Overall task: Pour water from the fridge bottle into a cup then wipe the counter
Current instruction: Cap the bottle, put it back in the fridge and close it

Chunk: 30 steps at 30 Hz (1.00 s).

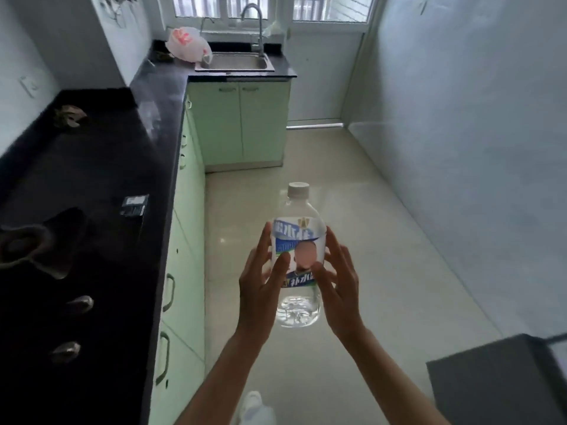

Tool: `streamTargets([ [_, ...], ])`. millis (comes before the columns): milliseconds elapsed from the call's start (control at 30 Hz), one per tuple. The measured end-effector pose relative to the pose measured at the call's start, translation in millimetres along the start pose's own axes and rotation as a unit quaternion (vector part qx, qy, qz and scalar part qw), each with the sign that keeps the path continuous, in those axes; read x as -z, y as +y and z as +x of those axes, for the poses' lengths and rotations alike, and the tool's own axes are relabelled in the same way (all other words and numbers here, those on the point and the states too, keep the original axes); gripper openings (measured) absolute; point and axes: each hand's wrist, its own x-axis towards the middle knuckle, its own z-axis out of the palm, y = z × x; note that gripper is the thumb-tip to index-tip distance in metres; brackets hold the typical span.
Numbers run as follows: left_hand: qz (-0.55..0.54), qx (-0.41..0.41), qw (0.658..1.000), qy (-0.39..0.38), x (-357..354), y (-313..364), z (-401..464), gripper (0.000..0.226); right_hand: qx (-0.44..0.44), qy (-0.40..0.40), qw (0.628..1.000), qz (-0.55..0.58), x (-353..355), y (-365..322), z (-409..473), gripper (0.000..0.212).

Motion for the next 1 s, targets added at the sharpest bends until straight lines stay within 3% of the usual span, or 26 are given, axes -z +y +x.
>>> streamTargets([
  [133,-0.038,-0.003,0.994,-0.104,-40.6,0.1,46.9,0.060,-0.026,0.089,0.995,-0.032,34.6,7.2,29.3,0.054],
  [533,-0.115,0.047,0.921,-0.370,-232.6,-15.1,112.4,0.067,-0.046,0.337,0.927,-0.156,179.7,30.4,61.6,0.043],
  [1000,-0.154,0.094,0.771,-0.610,-449.3,-7.1,76.7,0.063,-0.107,0.548,0.787,-0.261,347.5,32.5,28.8,0.051],
])
